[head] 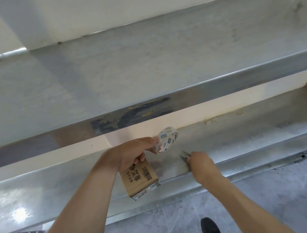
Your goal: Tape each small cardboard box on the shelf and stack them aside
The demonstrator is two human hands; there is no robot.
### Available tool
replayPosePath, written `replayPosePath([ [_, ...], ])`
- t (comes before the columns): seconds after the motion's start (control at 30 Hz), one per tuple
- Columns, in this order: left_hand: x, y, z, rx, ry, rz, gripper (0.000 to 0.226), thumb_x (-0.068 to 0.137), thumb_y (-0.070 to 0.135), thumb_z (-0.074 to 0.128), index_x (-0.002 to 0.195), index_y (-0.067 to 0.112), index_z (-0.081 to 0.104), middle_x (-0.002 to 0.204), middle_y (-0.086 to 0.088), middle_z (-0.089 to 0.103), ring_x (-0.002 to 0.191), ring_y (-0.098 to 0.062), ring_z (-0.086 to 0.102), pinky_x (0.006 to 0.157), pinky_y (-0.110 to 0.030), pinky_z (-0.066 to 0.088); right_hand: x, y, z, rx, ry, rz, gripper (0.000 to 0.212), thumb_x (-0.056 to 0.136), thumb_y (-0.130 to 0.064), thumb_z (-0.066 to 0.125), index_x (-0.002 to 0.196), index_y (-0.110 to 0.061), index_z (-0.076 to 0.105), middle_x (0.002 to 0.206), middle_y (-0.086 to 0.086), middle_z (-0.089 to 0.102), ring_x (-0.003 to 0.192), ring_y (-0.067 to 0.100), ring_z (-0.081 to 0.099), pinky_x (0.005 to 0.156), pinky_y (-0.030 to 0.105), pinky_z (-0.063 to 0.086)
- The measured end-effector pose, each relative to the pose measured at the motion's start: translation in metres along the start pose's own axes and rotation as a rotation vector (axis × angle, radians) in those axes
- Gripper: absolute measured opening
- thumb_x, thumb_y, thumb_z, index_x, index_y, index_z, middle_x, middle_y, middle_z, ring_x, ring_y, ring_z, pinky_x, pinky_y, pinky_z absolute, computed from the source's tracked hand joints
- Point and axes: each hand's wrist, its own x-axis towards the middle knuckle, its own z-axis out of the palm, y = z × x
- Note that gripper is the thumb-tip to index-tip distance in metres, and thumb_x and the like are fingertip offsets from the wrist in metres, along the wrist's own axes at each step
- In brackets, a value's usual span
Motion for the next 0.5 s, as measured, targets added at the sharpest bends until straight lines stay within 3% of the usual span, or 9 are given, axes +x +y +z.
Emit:
replayPosePath([
  [0.13,-0.002,-0.001,0.000,0.010,0.014,-0.037,0.044,0.095,0.066,0.050,0.113,0.034,0.074,0.064,0.006,0.045,0.061,-0.011,0.032,0.065,-0.025,0.031,0.018,0.022,0.001,-0.310,0.132,-0.063,0.021,0.106,-0.015,0.041,0.121,-0.008,0.053,0.122,0.010,0.059,0.110,0.028,0.060,0.082,0.033,0.047],
  [0.2,-0.002,-0.001,0.001,0.005,0.018,-0.037,0.042,0.098,0.060,0.049,0.117,0.030,0.072,0.061,0.010,0.049,0.061,-0.010,0.031,0.063,-0.024,0.031,0.019,0.028,-0.003,-0.413,0.176,-0.105,0.034,0.102,-0.031,0.050,0.132,-0.014,0.049,0.133,0.008,0.051,0.121,0.029,0.051,0.090,0.038,0.045],
  [0.27,-0.006,0.004,0.005,0.014,0.017,-0.027,0.044,0.101,0.055,0.049,0.122,0.022,0.069,0.059,0.014,0.051,0.059,-0.009,0.032,0.061,-0.023,0.031,0.018,0.026,-0.020,-0.213,0.156,-0.213,0.072,0.093,-0.053,0.061,0.151,-0.026,0.030,0.156,0.006,0.025,0.142,0.030,0.027,0.103,0.045,0.037],
  [0.33,-0.010,0.010,0.009,0.042,-0.004,-0.020,0.044,0.102,0.053,0.048,0.124,0.019,0.065,0.064,0.013,0.053,0.059,-0.009,0.037,0.058,-0.021,0.035,0.011,0.007,-0.048,0.137,0.045,-0.420,0.091,0.086,-0.061,0.066,0.157,-0.041,0.013,0.165,-0.009,0.006,0.150,0.017,0.008,0.112,0.038,0.028],
  [0.37,-0.013,0.014,0.012,0.058,-0.019,-0.015,0.042,0.101,0.054,0.047,0.122,0.021,0.065,0.070,0.010,0.054,0.060,-0.009,0.042,0.059,-0.022,0.040,0.005,-0.005,-0.063,0.250,-0.022,-0.517,0.089,0.086,-0.062,0.065,0.157,-0.045,0.013,0.165,-0.014,0.009,0.149,0.011,0.012,0.114,0.035,0.027],
  [0.43,-0.018,0.021,0.019,0.133,-0.031,0.016,0.038,0.100,0.059,0.047,0.118,0.029,0.064,0.088,0.009,0.062,0.074,-0.007,0.057,0.072,-0.025,0.048,-0.001,-0.023,-0.084,0.292,-0.135,-0.626,0.069,0.091,-0.057,0.062,0.151,-0.044,0.033,0.156,-0.016,0.034,0.138,0.005,0.036,0.110,0.029,0.035],
  [0.5,-0.022,0.028,0.026,0.289,0.026,0.081,0.040,0.098,0.064,0.044,0.122,0.037,0.062,0.111,0.016,0.065,0.101,-0.005,0.061,0.088,-0.027,0.046,-0.003,-0.028,-0.096,0.214,-0.144,-0.664,0.038,0.095,-0.046,0.064,0.131,-0.034,0.061,0.127,-0.016,0.062,0.113,0.000,0.055,0.096,0.024,0.044],
])
